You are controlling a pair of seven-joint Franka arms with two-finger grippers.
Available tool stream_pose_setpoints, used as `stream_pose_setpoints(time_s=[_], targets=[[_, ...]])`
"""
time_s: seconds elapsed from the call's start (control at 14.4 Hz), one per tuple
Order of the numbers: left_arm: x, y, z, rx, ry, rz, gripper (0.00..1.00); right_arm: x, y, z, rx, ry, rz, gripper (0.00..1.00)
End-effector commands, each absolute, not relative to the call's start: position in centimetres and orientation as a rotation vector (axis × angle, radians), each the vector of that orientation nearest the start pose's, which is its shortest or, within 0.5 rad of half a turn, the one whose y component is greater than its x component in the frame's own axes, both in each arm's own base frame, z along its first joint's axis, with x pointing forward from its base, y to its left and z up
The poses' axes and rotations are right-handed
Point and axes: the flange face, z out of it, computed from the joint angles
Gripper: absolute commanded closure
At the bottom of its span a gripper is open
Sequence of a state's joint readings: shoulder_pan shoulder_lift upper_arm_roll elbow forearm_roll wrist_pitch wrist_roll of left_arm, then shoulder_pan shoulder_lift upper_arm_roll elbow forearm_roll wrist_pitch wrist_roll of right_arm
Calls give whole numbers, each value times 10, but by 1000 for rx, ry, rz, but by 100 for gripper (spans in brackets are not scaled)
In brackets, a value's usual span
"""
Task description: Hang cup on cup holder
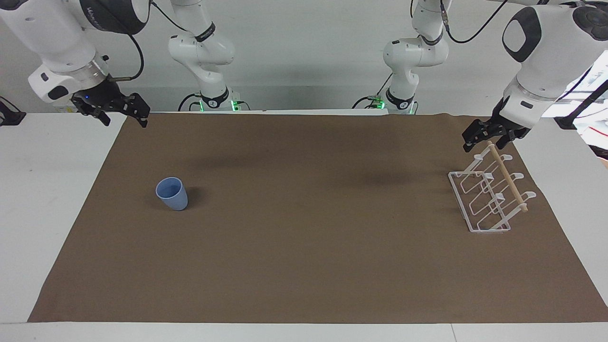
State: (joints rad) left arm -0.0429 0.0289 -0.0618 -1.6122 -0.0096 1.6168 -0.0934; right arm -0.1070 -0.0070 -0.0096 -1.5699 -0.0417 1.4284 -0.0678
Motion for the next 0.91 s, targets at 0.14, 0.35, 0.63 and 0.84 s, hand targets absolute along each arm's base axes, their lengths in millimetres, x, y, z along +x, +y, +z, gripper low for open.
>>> stream_pose_setpoints(time_s=[0.14, 0.35, 0.63, 0.84], targets=[[564, -68, 596, -3136, 54, 4, 0, 532, -68, 618, -3148, 66, 197, 1], [564, -67, 596, -3138, 51, 7, 0, 531, -68, 617, -3146, 70, 203, 1], [565, -67, 596, -3141, 46, 2, 0, 531, -71, 620, -3147, 29, 158, 1], [564, -65, 594, -3142, 41, 5, 0, 549, -73, 584, -3159, -27, 60, 1]])
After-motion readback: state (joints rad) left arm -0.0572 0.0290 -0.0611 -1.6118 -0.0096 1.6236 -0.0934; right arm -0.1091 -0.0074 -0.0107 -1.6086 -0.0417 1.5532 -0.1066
